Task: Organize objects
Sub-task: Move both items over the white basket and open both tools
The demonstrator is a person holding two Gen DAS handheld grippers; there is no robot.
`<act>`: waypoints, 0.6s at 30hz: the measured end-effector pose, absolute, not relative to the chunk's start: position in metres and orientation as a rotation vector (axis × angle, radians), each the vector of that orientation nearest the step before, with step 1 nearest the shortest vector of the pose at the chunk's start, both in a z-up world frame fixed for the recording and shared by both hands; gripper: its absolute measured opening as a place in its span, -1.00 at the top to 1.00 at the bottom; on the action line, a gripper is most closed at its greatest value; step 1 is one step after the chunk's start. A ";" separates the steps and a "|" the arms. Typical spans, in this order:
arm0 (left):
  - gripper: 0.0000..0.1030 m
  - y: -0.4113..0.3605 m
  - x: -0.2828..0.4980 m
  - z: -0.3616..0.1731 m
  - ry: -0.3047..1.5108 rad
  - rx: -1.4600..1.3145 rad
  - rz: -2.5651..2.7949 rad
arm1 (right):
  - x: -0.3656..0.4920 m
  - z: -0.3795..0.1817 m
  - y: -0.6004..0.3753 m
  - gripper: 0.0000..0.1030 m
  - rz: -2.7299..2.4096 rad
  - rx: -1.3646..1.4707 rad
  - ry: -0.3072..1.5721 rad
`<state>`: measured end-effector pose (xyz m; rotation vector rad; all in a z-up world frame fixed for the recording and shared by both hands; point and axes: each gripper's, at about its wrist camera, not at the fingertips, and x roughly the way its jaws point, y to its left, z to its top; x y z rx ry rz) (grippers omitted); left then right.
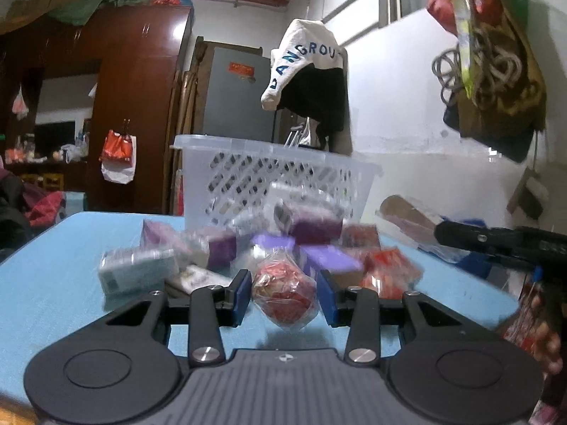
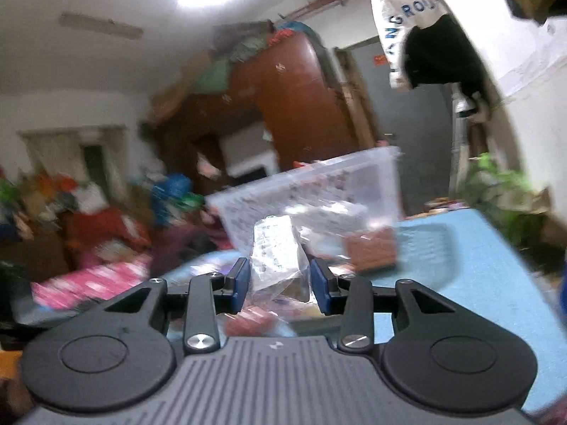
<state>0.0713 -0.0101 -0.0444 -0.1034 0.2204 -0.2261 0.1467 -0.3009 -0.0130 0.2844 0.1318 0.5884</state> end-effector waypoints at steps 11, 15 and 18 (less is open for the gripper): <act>0.14 0.010 0.200 0.104 0.192 -0.141 -0.160 | 0.246 0.096 -0.267 0.19 0.560 0.137 0.018; 0.10 0.000 0.245 0.103 0.272 -0.106 -0.132 | 0.277 0.094 -0.249 0.14 0.511 0.077 0.063; -0.45 -0.007 0.272 0.089 0.347 -0.046 -0.106 | 0.292 0.086 -0.240 -0.83 0.456 0.042 0.117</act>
